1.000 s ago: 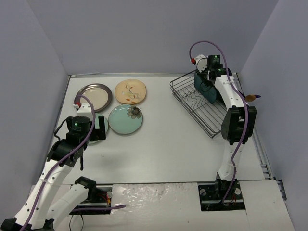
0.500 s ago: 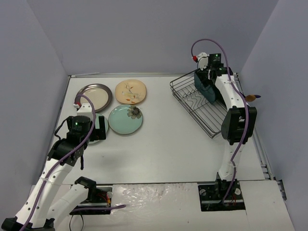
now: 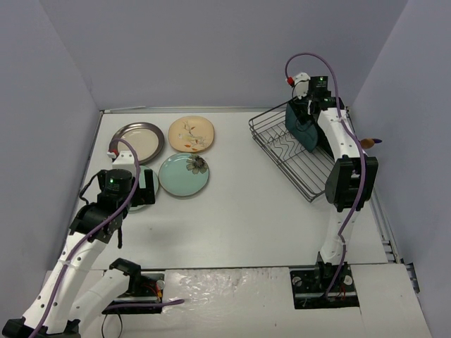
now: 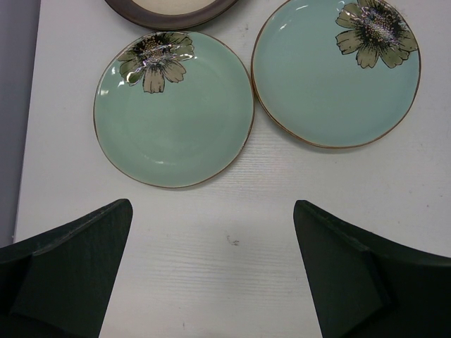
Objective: Load the plates into the dish rack
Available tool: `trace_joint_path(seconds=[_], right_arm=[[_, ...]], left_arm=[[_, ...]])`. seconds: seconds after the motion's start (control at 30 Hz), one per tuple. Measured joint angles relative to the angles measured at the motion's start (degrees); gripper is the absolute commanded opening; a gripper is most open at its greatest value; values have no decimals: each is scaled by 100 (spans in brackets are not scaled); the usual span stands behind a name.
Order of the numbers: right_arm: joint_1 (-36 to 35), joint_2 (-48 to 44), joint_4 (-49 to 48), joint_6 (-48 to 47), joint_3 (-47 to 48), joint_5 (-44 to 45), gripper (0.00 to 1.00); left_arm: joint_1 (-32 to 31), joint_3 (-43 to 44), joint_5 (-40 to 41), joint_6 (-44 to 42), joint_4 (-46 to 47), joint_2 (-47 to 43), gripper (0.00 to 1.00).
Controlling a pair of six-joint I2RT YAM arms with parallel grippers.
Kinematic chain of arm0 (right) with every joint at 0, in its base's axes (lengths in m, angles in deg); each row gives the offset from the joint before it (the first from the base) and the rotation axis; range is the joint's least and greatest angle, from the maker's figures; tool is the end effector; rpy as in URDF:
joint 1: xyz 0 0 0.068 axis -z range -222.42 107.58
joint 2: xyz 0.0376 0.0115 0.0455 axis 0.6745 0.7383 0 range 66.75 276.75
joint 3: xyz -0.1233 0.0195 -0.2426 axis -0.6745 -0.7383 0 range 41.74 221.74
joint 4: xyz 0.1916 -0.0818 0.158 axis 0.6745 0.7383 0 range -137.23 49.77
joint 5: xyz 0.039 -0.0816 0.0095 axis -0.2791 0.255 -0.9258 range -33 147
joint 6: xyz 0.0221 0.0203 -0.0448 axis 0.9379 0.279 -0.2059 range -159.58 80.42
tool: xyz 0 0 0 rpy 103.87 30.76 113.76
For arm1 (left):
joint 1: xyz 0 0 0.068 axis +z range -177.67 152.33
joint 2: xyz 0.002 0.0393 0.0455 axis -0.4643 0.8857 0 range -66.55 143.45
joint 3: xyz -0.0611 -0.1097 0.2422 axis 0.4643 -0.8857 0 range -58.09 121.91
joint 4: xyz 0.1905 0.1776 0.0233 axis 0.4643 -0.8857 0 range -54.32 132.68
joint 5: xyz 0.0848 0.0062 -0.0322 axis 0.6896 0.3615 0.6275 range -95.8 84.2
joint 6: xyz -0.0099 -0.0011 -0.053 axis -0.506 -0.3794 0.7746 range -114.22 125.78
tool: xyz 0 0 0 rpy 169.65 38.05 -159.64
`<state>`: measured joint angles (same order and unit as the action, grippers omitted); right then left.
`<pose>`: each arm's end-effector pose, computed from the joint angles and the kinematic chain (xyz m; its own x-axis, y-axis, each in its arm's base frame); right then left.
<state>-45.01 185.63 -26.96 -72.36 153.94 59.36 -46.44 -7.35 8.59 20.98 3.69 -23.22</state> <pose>0.4951 0.0210 0.3262 -0.3760 -0.5585 -0.7394 -0.2521 0.8295 -0.4983 0.1503 -0.0417 0.3290 -0.5076 -0.0958 -0.8562 -0.0226 0.9949 -0.0978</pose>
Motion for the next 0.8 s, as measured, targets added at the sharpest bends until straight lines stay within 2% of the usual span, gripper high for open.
trace_joint_path(seconds=[0.8], right_arm=[[34, -18, -327, 144, 0, 592, 84]], left_arm=[[5, 1, -2, 1, 0, 12, 97]])
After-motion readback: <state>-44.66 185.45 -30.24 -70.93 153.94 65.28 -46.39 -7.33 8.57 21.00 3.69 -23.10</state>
